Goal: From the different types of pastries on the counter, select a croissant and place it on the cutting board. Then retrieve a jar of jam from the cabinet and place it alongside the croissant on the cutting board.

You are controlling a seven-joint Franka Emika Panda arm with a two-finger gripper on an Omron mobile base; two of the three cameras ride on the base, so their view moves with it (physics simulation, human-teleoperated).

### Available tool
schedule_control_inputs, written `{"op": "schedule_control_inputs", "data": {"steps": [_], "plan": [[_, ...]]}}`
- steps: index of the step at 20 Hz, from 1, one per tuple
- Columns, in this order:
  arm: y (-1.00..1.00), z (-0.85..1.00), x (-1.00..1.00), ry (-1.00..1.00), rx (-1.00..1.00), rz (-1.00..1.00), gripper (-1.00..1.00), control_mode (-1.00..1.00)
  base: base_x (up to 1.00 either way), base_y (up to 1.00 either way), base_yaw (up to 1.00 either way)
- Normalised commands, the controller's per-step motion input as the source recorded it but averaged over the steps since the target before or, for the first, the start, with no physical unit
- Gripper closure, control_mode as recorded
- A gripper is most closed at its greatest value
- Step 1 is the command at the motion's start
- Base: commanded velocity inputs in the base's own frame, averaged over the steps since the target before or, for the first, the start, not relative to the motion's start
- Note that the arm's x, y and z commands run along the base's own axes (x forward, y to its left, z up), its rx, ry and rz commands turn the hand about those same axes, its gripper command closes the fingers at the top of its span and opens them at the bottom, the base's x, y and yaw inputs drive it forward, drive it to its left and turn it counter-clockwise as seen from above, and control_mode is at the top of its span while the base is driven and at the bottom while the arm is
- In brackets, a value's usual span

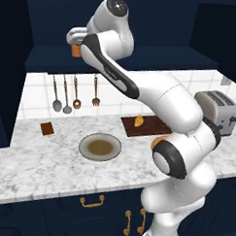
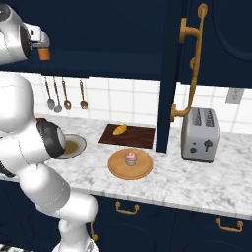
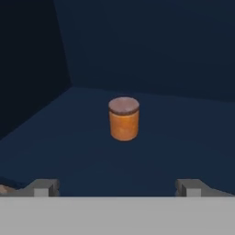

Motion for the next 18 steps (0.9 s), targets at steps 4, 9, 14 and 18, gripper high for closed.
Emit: {"op": "schedule_control_inputs", "data": {"steps": [4, 9, 14, 18], "plan": [[0.0, -0.12, 0.45, -0.01, 0.0, 0.0, -1.0, -1.0, 0.0, 0.0, 0.0], [0.0, -0.02, 0.3, -0.01, 0.0, 0.0, -1.0, -1.0, 0.0, 0.0, 0.0], [0.03, 0.0, 0.45, 0.0, 0.0, -0.01, -1.0, -1.0, 0.0, 0.0, 0.0], [0.2, -0.01, 0.34, 0.0, 0.0, -0.01, -1.0, -1.0, 0.0, 0.0, 0.0]]}}
